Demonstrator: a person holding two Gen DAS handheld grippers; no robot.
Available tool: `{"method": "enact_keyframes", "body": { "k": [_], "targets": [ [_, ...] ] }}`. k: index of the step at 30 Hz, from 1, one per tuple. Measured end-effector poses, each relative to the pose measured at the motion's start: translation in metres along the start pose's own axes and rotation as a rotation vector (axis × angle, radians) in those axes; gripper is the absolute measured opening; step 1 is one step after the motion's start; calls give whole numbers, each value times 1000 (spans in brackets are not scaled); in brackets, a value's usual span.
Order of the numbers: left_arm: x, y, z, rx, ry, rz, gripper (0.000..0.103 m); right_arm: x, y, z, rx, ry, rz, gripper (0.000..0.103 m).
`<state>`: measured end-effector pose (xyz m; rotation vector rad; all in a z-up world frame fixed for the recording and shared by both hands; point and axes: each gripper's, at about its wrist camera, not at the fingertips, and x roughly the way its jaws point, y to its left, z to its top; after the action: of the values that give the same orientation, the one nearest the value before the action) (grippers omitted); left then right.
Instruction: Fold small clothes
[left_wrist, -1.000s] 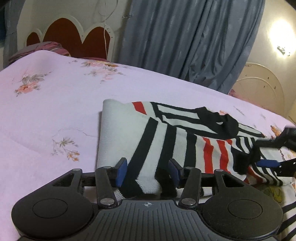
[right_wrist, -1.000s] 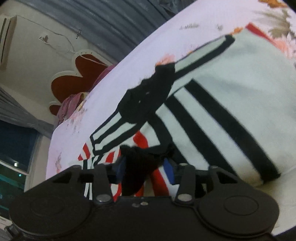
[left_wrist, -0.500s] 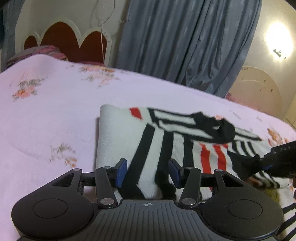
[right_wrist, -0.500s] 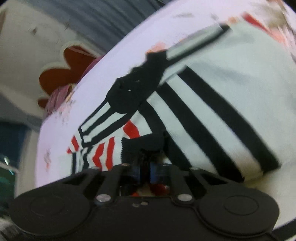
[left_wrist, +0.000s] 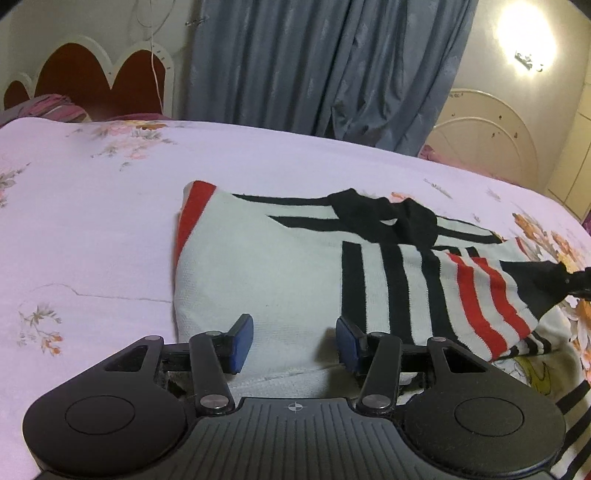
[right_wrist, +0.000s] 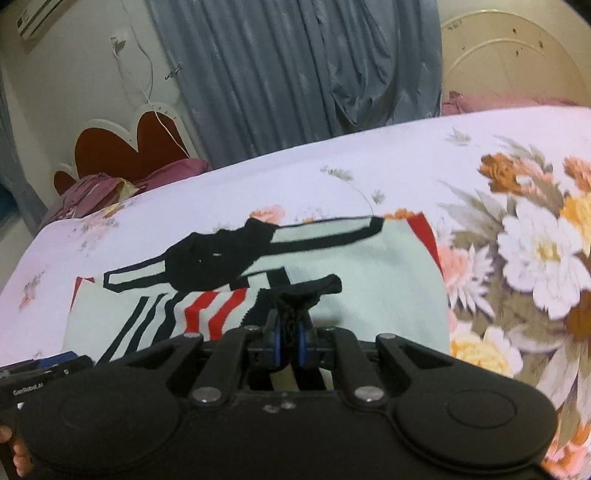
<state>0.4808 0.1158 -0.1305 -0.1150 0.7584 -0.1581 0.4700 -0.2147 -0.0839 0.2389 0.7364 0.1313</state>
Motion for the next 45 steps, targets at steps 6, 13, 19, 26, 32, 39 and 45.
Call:
{"method": "enact_keyframes", "body": {
  "k": [6,13,19,26,32,39,45],
  "targets": [
    [3,1,-2,35,19,5,49,17,-15,-21,52,67,-17,9],
    [1,5,-1,31,3,-24,50,23,-24,-15,116,95,19,41],
    [3,6,18,43,-39,-39,50,40,-35,-4,163,95,21,5],
    [59,27,59,102,25,20,49,33,-29,-4,66,58,-31,5],
    [72,40,71,92,19,14,50,39,-31,0,78,78,-26,13],
    [87,52,86,49,61,14,49,45,-26,3,29,116,-54,12],
    [49,-3,62,128,-5,-57,50,24,2,14,0,-16,-58,44]
  ]
}}
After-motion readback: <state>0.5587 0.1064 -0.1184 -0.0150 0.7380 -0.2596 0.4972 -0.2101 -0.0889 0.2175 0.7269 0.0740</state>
